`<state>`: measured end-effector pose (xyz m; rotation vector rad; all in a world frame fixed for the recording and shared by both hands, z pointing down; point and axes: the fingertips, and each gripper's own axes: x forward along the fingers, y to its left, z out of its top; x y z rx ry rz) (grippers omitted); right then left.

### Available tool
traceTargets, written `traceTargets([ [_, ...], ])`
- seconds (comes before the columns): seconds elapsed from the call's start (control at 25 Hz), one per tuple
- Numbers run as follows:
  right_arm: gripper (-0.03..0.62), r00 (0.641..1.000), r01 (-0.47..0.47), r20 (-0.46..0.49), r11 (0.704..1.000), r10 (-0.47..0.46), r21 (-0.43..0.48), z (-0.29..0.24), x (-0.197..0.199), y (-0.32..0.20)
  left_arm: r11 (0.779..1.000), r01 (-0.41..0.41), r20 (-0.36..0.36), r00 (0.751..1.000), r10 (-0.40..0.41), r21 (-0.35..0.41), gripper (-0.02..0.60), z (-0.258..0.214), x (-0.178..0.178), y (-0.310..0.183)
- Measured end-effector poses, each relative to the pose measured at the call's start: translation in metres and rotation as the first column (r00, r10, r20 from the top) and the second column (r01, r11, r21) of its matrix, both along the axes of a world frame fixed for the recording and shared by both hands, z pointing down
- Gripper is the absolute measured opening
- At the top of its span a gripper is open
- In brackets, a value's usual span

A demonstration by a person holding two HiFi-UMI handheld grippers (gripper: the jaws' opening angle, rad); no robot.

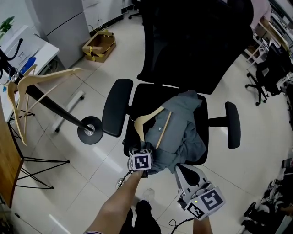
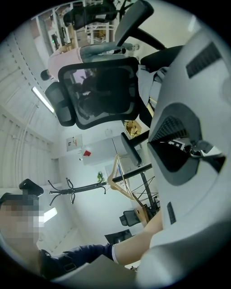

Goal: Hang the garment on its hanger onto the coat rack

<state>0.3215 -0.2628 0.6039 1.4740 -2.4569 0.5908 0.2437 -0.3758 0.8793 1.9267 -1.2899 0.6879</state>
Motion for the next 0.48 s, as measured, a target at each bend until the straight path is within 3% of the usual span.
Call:
traceTargets([
  [0.2, 0.000, 1.000, -0.007, 0.006, 1.000, 0.007, 0.002, -0.005, 0.004, 0.003, 0.999, 0.031, -0.008, 0.999, -0.031, -0.026, 0.126, -0.003, -0.001, 0.002],
  [0.32, 0.000, 1.000, -0.015, 0.005, 1.000, 0.015, 0.011, -0.008, 0.010, 0.004, 0.998, 0.057, -0.026, 0.998, -0.057, 0.016, 0.118, -0.016, -0.003, -0.003],
  [0.48, 0.000, 0.999, -0.032, 0.016, 0.999, 0.032, 0.019, -0.015, 0.018, 0.005, 0.996, 0.034, -0.069, 0.997, -0.028, 0.087, 0.118, -0.041, 0.004, -0.005],
])
